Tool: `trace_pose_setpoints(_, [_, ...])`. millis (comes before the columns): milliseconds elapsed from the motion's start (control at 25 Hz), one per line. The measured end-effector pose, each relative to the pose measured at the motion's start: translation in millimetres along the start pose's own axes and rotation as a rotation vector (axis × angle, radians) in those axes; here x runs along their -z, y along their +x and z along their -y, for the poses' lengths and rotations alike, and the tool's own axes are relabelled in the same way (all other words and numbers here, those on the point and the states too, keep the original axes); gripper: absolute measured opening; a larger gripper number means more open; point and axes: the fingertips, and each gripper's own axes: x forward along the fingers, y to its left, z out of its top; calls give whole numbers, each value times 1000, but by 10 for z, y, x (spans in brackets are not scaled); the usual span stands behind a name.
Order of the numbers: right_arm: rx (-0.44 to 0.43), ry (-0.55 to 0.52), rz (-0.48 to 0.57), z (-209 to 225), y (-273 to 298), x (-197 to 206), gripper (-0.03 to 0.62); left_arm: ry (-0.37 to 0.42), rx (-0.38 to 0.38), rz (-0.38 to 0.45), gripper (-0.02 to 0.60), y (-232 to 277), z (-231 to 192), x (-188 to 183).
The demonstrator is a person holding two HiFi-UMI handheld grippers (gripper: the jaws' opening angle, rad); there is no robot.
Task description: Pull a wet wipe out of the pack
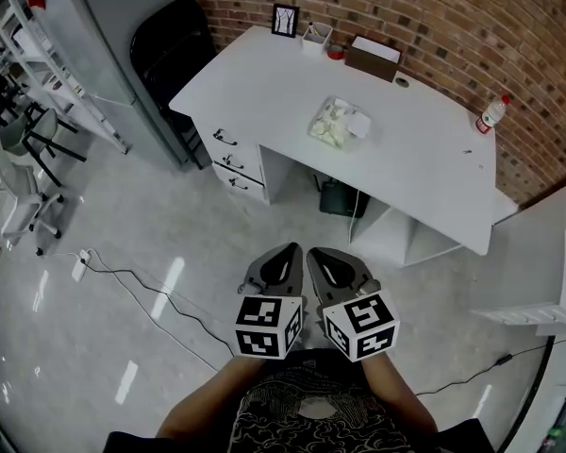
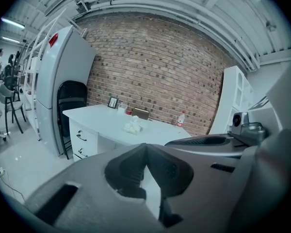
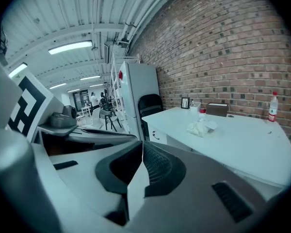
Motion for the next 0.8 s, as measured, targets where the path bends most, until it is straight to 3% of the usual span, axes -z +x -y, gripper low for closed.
trace_pose_setpoints(520, [18, 33, 3, 79, 382, -150, 20, 22, 5, -10, 11, 179, -276, -100])
trace_pose_setpoints(800, [21, 52, 9, 435, 644, -211, 20, 42, 9, -33, 11, 593, -333, -197])
